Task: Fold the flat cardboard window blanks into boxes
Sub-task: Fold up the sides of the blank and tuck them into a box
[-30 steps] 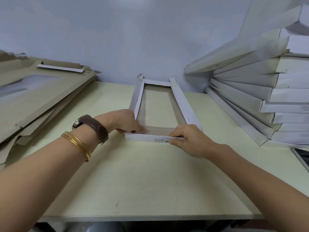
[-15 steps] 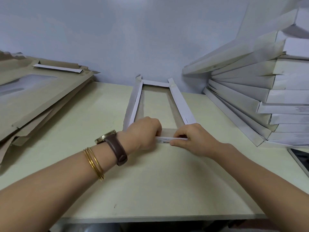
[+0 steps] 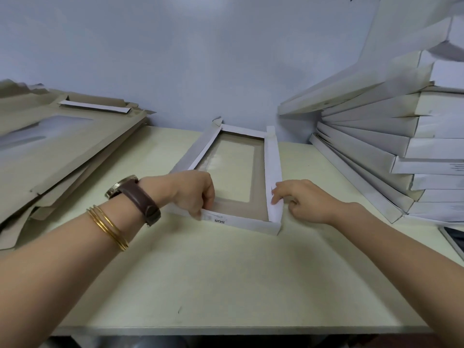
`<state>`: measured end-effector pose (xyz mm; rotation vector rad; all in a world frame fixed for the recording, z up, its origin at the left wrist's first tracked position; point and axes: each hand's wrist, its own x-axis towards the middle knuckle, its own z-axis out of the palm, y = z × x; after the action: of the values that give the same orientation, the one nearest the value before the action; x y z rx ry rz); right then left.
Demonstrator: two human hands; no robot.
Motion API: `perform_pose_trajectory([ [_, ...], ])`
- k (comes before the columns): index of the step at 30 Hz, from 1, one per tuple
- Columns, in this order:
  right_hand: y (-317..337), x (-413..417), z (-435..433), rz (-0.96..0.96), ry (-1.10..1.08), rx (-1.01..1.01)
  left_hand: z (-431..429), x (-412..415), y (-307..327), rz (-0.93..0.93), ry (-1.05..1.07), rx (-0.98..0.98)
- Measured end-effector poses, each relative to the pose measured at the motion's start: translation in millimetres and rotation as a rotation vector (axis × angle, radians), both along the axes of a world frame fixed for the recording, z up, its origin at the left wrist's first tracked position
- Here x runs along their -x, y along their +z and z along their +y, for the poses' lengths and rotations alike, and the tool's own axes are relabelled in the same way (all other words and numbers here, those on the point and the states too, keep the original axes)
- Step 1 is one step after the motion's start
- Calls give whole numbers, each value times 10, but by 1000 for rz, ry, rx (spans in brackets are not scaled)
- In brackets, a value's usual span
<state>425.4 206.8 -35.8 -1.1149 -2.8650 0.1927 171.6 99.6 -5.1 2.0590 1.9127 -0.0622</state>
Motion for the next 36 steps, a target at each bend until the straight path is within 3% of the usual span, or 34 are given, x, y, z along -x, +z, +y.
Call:
perform_pose_trajectory([
  [13,-108,335,269,-139,24,-236,-92,151,160,124,-25,310],
  [19,-58,355,212,-272,93,-364,-111,276,139,278,97,146],
  [22,-1,371,126,-305,126,-412,-56,331,74,191,171,-25],
  [29,-47,578,-78,-193,121,-312,56,69,-60,-109,132,-264],
  [36,-153,827,-239,-26,95,-259,119,-70,-333,-11,123,-324],
])
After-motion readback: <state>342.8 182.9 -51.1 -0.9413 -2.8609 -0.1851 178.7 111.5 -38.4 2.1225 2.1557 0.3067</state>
